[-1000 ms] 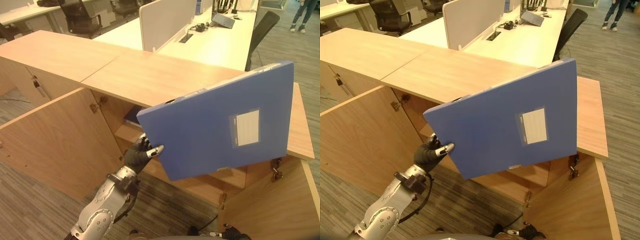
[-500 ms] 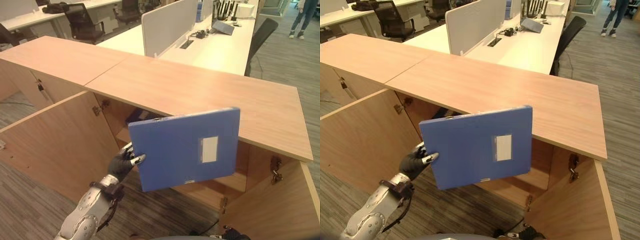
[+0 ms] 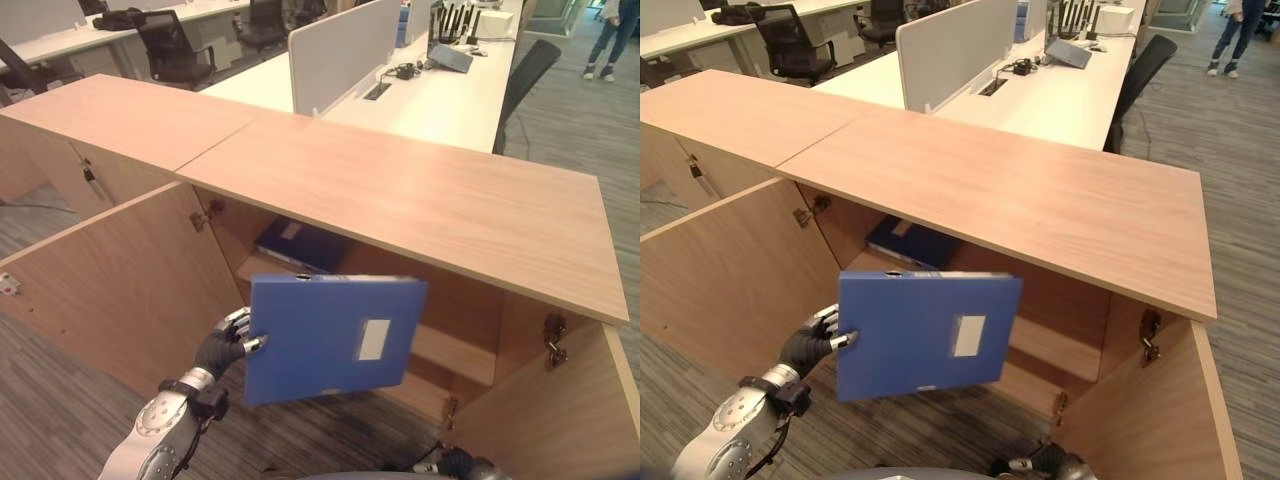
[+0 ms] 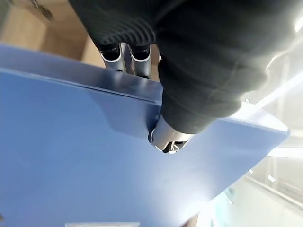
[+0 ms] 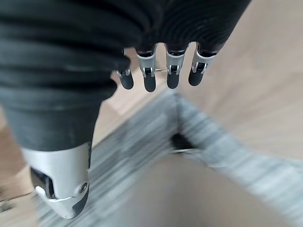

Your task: Put the empty folder in the office cabinet

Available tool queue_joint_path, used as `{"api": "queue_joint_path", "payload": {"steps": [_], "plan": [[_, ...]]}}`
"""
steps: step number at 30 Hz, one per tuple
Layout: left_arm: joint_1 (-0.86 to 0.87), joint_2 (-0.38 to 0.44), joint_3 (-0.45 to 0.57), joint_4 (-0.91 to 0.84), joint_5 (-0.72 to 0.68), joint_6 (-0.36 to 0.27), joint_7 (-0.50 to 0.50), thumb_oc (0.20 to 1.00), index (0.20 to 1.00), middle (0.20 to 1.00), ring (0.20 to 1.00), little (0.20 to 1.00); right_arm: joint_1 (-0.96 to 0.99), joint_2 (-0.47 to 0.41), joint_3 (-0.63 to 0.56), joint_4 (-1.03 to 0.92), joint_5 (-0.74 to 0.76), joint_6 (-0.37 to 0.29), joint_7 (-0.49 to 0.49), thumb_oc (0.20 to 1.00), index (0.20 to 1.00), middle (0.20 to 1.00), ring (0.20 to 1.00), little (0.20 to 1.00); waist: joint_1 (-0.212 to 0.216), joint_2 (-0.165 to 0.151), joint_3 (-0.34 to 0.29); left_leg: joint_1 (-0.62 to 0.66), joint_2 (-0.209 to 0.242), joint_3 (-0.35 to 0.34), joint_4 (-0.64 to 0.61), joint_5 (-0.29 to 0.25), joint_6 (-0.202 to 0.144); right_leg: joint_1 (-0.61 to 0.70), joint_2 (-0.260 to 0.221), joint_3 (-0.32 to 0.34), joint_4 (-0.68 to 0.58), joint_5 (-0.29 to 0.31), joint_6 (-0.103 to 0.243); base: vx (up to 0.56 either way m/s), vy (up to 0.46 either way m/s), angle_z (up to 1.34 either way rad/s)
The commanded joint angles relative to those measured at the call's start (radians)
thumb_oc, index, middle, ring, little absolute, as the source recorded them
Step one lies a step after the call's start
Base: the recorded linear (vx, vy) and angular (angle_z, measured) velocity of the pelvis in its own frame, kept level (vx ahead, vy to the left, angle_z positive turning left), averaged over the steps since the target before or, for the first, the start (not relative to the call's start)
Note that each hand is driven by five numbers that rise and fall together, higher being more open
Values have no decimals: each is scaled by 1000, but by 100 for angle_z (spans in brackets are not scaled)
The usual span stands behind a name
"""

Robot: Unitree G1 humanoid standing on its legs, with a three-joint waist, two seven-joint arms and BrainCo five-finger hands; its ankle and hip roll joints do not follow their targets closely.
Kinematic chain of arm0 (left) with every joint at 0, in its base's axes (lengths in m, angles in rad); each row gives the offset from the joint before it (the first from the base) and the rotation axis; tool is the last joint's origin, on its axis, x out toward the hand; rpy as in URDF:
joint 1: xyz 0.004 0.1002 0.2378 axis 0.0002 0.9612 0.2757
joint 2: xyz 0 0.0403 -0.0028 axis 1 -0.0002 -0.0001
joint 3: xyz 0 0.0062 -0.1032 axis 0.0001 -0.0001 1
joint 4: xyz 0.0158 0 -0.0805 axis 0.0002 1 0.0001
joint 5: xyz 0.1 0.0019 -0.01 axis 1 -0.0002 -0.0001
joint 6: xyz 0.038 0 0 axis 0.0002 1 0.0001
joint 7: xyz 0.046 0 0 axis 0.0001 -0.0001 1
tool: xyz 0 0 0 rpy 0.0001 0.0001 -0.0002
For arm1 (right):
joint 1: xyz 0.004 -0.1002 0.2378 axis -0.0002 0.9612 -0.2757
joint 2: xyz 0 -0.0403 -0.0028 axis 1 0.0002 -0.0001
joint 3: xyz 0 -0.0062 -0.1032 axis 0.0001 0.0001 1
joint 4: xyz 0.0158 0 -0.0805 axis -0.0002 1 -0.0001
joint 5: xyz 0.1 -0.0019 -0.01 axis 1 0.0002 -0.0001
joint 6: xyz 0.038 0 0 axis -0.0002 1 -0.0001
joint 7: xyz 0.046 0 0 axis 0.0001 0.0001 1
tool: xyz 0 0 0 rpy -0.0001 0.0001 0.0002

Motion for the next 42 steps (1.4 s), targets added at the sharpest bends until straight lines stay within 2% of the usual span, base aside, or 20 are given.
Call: {"api": "queue_joint_path", "payload": {"steps": [1,7,8,9,10,14,19,22,25,30,38,42], "plan": [[15,32,62,-114,8,-82,-53,200,200,200,200,200,-105,-10,-7,10,67,-7,3,1000,1000,1000,1000,1000,25,-63,17,-41,-48,-20,53,33,-34,79,37,-16,7,-110,-22,0,0,0],[21,46,95,-83,96,-96,-26,200,200,200,200,200,-116,-28,-10,-78,116,-18,3,1000,1000,1000,1000,1000,29,-67,20,-43,-49,-21,54,34,-36,77,36,-15,7,-109,-23,-6,-9,5],[37,88,142,-92,243,-114,-15,200,200,200,200,200,-119,-52,-3,-204,125,-21,7,1000,1000,1000,1000,1000,33,-67,25,-38,-44,-18,57,28,-39,81,40,-13,7,-112,-25,-5,-13,4],[37,88,142,-93,243,-113,-15,200,200,200,200,200,-119,-52,-3,-206,125,-20,7,1000,1000,1000,1000,1000,32,-69,23,-41,-47,-19,55,32,-38,78,38,-14,7,-110,-24,0,0,0],[36,102,166,-91,315,-127,0,200,200,200,200,200,-122,-69,-9,-298,140,-27,1,1000,1000,1000,1000,1000,32,-68,25,-40,-43,-16,58,26,-40,79,39,-13,7,-112,-24,-6,-6,-7],[30,96,187,-79,392,-143,7,200,200,200,200,200,-110,-117,-15,-471,129,-46,-1,1000,1000,1000,1000,1000,28,-69,26,-48,-45,-16,58,30,-38,73,34,-16,7,-109,-24,-13,1,-9],[5,93,194,-70,537,-174,26,200,200,200,200,200,-105,-209,-27,-734,44,-80,-14,1000,1000,1000,1000,1000,23,-66,29,-53,-46,-17,62,27,-38,72,28,-22,7,-111,-23,0,0,0],[-8,105,208,-93,603,-191,35,200,200,200,200,200,-113,-244,-14,-854,12,-90,9,1000,1000,1000,1000,1000,22,-68,30,-55,-44,-16,64,27,-41,73,26,-26,7,-111,-24,0,0,0],[-22,119,208,-127,614,-199,31,200,200,200,200,200,-140,-253,15,-894,20,-90,35,1000,1000,1000,1000,1000,24,-72,30,-57,-43,-15,66,26,-42,72,26,-28,7,-111,-24,-3,-14,3],[-40,131,184,-174,557,-206,7,200,200,200,200,200,-191,-252,77,-903,20,-89,64,1000,1000,1000,1000,1000,28,-74,31,-60,-42,-16,71,26,-43,73,26,-29,7,-110,-25,0,0,0],[-89,149,145,-228,532,-214,-7,200,200,200,200,200,-250,-212,182,-920,64,-83,133,1000,1000,1000,1000,1000,35,-79,29,-64,-44,-21,74,26,-44,76,26,-28,7,-113,-26,1,-4,2],[-120,147,119,-243,538,-222,-10,200,200,200,200,200,-281,-203,227,-930,39,-90,147,1000,1000,1000,1000,1000,39,-80,27,-66,-45,-24,76,25,-44,78,25,-30,7,-113,-27,0,0,0]]}}
